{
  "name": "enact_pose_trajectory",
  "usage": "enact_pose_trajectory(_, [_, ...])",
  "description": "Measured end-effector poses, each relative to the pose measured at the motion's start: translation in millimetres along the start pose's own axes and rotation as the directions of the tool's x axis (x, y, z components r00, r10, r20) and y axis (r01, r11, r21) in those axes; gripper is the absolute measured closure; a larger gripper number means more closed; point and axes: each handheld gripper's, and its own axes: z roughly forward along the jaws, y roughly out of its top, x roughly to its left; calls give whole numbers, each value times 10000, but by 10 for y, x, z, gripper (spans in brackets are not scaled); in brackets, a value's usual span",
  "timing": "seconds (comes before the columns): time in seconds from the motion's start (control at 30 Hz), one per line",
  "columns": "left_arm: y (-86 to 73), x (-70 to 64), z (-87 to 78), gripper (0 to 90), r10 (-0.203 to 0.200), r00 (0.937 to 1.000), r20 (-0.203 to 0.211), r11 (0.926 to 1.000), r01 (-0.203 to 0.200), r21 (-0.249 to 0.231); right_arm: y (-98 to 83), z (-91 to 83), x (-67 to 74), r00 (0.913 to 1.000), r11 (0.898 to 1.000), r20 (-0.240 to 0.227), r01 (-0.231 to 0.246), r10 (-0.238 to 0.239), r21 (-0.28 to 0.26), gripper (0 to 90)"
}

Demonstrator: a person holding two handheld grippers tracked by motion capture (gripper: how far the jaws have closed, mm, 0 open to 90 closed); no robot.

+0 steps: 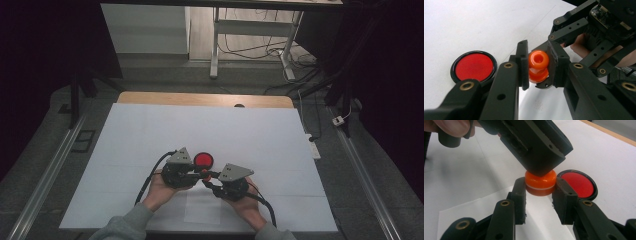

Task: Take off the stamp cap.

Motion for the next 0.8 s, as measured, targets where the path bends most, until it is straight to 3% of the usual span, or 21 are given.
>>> enact_pose_trajectory(0.8, [-2,-3,-7,725,19,10000,-13,10000,-19,-73,0,-15,8,9997,9998,134,195,-195,37,645])
